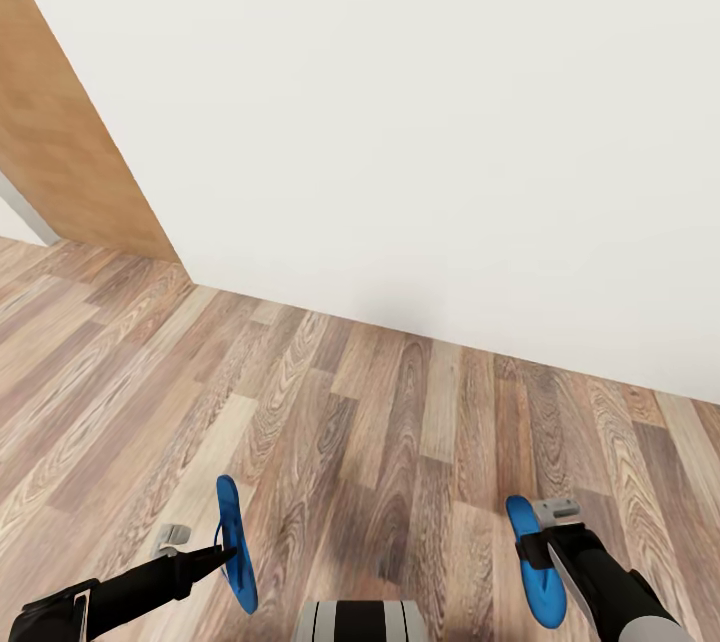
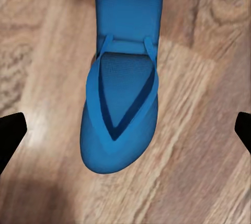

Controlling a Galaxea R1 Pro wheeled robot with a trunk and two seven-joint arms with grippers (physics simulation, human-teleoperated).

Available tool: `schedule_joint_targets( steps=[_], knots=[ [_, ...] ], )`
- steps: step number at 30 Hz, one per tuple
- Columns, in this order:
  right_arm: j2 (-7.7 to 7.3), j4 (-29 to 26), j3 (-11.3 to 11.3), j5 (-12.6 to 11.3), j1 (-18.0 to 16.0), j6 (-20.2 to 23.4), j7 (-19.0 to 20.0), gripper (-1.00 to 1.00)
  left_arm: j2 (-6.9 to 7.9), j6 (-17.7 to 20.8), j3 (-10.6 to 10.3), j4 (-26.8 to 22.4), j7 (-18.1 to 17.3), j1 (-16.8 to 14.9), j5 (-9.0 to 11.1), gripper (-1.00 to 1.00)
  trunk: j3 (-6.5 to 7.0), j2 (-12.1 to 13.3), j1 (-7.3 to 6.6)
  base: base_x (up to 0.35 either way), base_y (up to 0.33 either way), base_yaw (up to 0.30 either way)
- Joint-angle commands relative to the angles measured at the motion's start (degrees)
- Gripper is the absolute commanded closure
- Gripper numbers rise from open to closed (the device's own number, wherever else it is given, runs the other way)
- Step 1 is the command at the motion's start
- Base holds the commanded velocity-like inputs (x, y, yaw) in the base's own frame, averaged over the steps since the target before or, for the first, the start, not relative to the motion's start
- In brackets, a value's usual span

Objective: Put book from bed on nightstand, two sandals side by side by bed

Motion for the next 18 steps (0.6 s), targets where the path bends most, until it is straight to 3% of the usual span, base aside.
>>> schedule_joint_targets(
  steps=[1, 9, 18],
  knots=[
    [0.02, -0.09, -0.01, 0.46, -0.01, 0.25, 0.13, -1.0, -0.04, 0.6, 0.22, -0.04, -0.41, -0.07, -0.45, 1.0, -0.04, -0.02, -0.01, 0.018, -0.001, 0.0],
    [0.06, -0.05, -0.01, 0.46, -0.01, 0.08, 0.13, -1.0, -0.04, -0.21, 0.25, -0.02, -0.34, -0.07, -0.45, 1.0, -0.04, -0.02, -0.01, 0.22, 0.0, 0.0],
    [-0.06, -0.08, -0.01, 0.46, -0.01, 0.06, 0.16, -1.0, -0.04, -0.28, 0.3, -0.07, -0.41, -0.07, -0.45, 1.0, -0.04, -0.02, -0.01, 0.032, 0.0, 0.0]
  ],
)
